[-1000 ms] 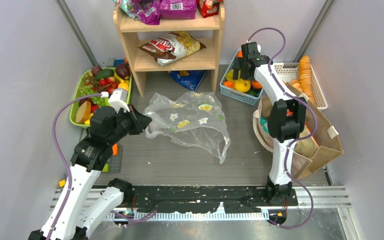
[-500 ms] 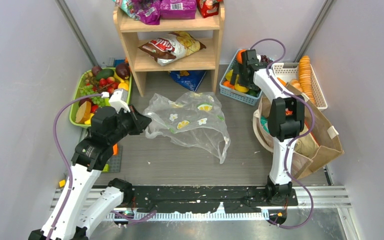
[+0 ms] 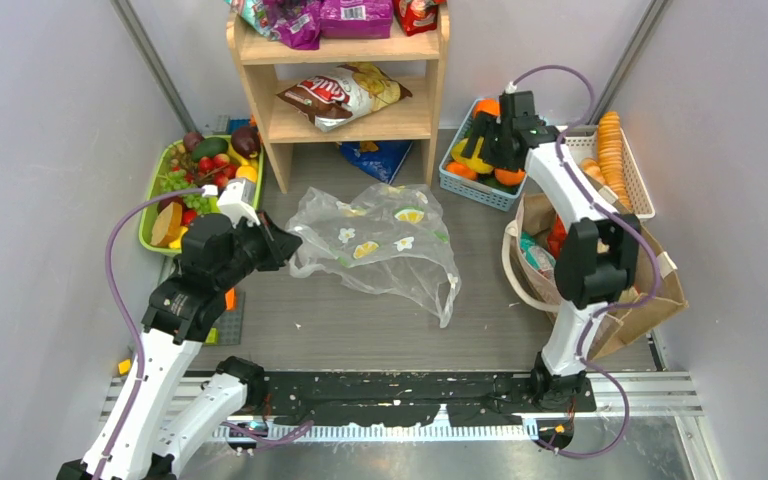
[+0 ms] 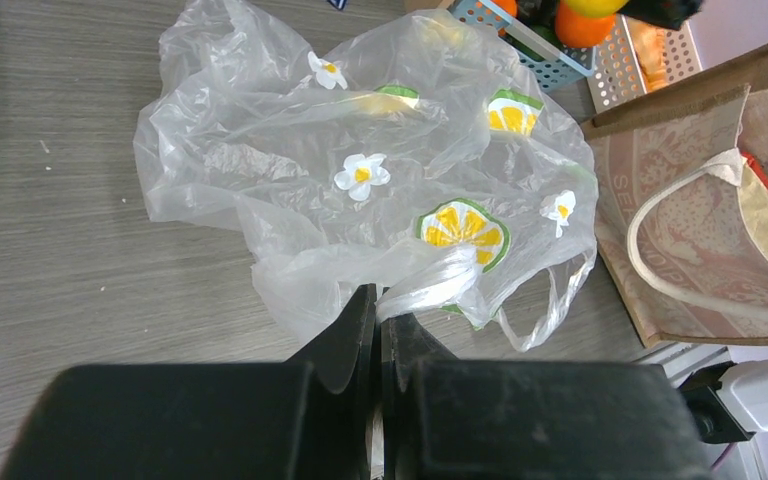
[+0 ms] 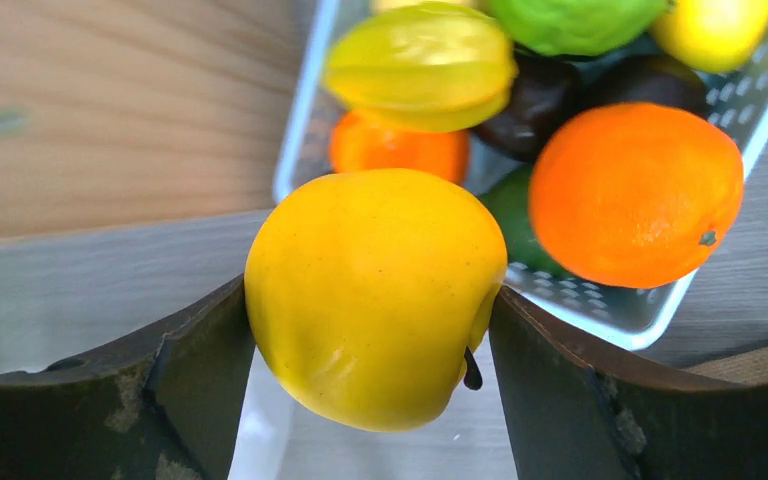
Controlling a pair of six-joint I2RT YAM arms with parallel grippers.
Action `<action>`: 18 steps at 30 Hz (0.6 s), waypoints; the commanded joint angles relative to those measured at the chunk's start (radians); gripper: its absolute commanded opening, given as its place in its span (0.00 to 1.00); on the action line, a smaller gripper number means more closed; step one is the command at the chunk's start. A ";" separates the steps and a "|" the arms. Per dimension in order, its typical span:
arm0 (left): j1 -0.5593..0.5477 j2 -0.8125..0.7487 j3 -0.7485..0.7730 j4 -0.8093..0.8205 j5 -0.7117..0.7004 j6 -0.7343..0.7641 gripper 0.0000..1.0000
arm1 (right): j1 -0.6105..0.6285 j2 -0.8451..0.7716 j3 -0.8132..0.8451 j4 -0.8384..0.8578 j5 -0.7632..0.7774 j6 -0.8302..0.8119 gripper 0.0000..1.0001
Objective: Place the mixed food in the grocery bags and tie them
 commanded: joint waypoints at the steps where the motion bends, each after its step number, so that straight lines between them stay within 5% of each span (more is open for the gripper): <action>1: -0.004 0.004 0.058 -0.001 -0.033 0.027 0.00 | 0.010 -0.202 -0.048 0.079 -0.238 -0.037 0.59; 8: -0.004 0.050 0.153 -0.048 -0.042 0.039 0.00 | 0.157 -0.506 -0.288 0.142 -0.348 -0.116 0.57; 18: -0.005 0.088 0.214 -0.109 -0.034 0.010 0.00 | 0.684 -0.968 -0.764 0.384 -0.326 -0.157 0.53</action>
